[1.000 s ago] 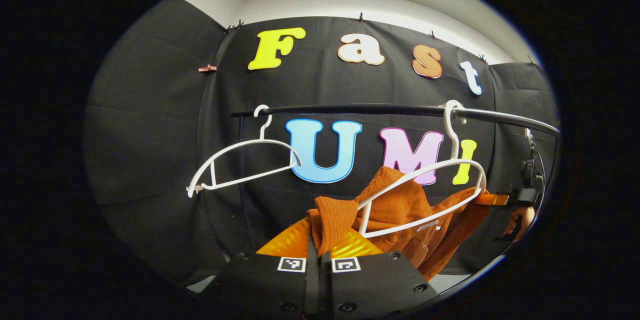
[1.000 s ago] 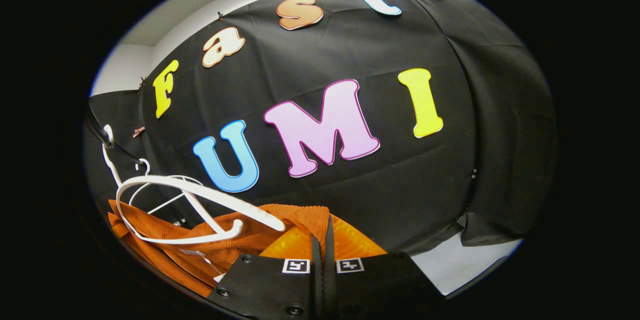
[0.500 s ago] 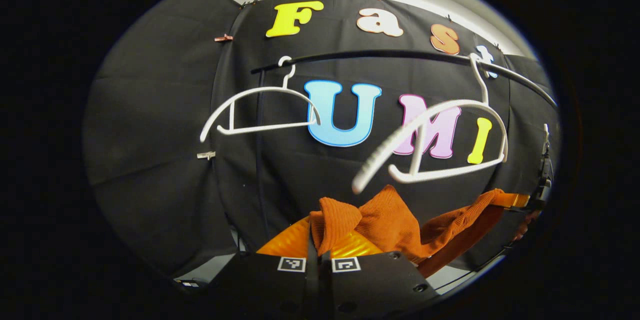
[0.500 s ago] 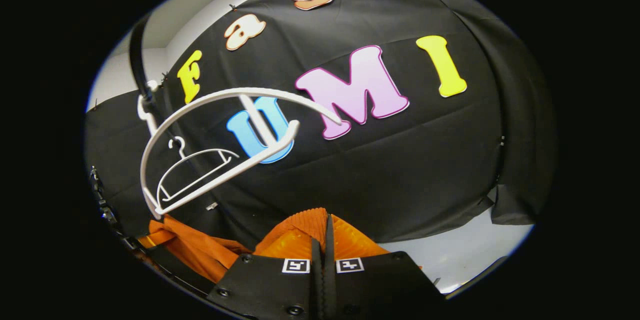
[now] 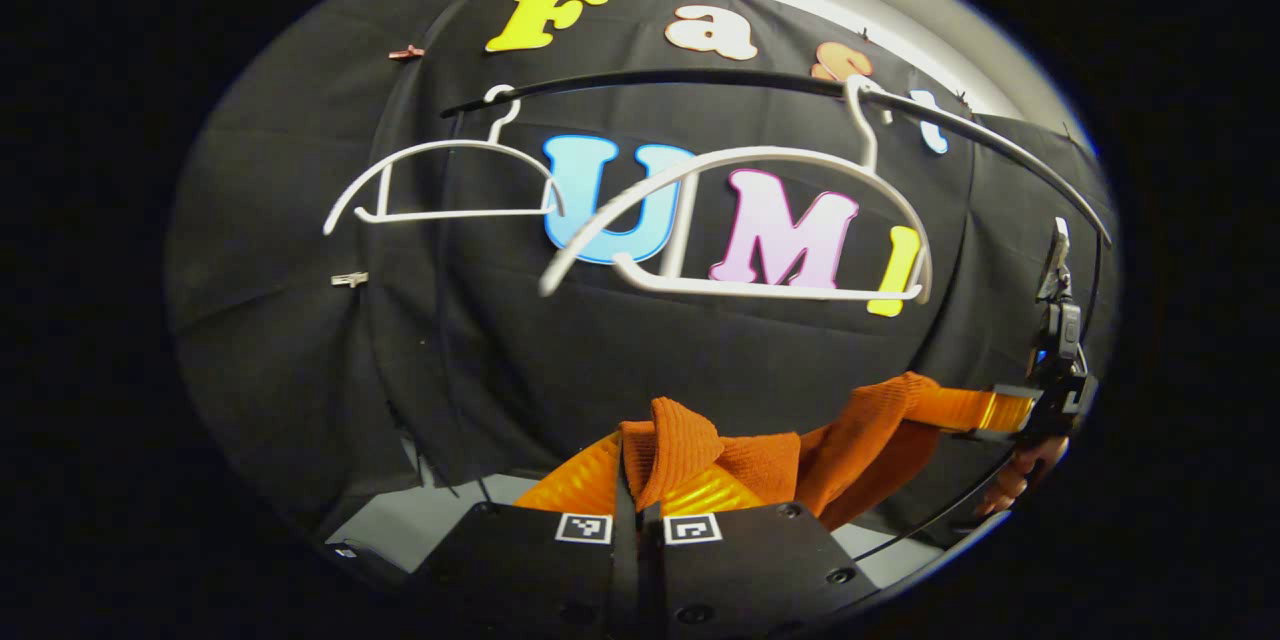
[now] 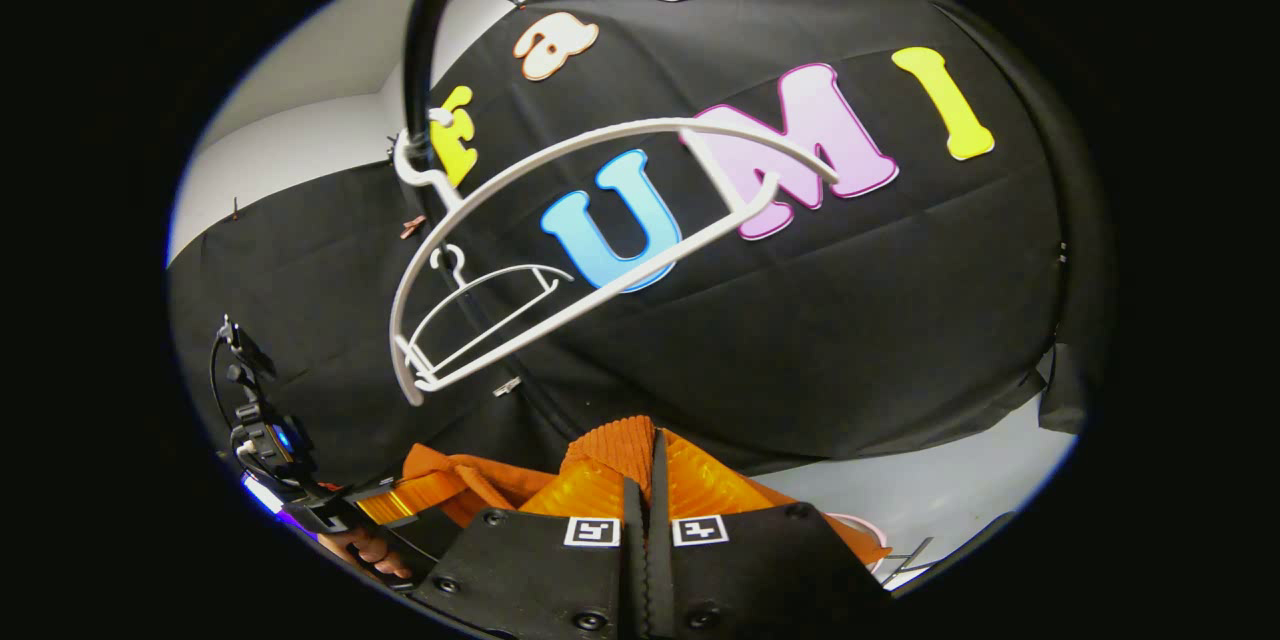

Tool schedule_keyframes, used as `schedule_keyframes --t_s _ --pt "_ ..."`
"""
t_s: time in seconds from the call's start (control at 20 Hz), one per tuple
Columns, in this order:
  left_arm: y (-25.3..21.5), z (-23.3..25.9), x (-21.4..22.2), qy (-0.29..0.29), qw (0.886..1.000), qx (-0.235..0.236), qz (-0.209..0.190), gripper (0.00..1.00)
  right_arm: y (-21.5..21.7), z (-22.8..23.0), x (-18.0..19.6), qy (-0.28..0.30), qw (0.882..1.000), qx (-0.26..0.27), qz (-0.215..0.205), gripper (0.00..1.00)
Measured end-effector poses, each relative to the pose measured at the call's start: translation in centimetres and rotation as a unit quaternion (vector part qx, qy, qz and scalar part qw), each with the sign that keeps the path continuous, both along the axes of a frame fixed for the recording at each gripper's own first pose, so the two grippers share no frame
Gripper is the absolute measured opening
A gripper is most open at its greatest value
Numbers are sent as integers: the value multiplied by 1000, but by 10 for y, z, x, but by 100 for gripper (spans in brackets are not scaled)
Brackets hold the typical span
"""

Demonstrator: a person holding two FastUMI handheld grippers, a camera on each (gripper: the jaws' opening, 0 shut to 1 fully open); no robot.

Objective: Grasp the clothes on the hanger with both hands and then place them into the laundry hamper below.

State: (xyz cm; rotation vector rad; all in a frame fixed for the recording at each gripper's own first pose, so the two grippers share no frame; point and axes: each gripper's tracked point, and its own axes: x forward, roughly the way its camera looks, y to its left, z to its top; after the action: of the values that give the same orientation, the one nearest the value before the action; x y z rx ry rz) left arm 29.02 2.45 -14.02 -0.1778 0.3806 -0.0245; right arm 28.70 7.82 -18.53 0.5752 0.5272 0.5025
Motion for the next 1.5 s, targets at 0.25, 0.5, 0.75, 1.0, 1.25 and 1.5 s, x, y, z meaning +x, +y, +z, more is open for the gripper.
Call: schedule_keyframes --t_s 0.25,0.5,0.75,1.0,1.25,1.5 --pt "-39 30 1 -22 999 -22 -42 2 19 33 -10 -17 999 9 27 5" --pt "-64 15 5 -15 997 -34 -62 5 16 14 -17 -11 999 -13 36 5" --pt "-80 -43 14 17 996 -56 -66 5 13 -48 -19 31 998 -43 44 5" --pt "-79 -114 13 62 993 -48 -83 5 7 -119 -24 81 991 -90 56 4" --pt "-61 -200 7 153 985 -56 -57 5 -10 -204 -40 146 973 -165 70 5" --pt "-49 -266 -13 244 968 -39 -33 5 -11 -259 -62 198 949 -228 95 5"
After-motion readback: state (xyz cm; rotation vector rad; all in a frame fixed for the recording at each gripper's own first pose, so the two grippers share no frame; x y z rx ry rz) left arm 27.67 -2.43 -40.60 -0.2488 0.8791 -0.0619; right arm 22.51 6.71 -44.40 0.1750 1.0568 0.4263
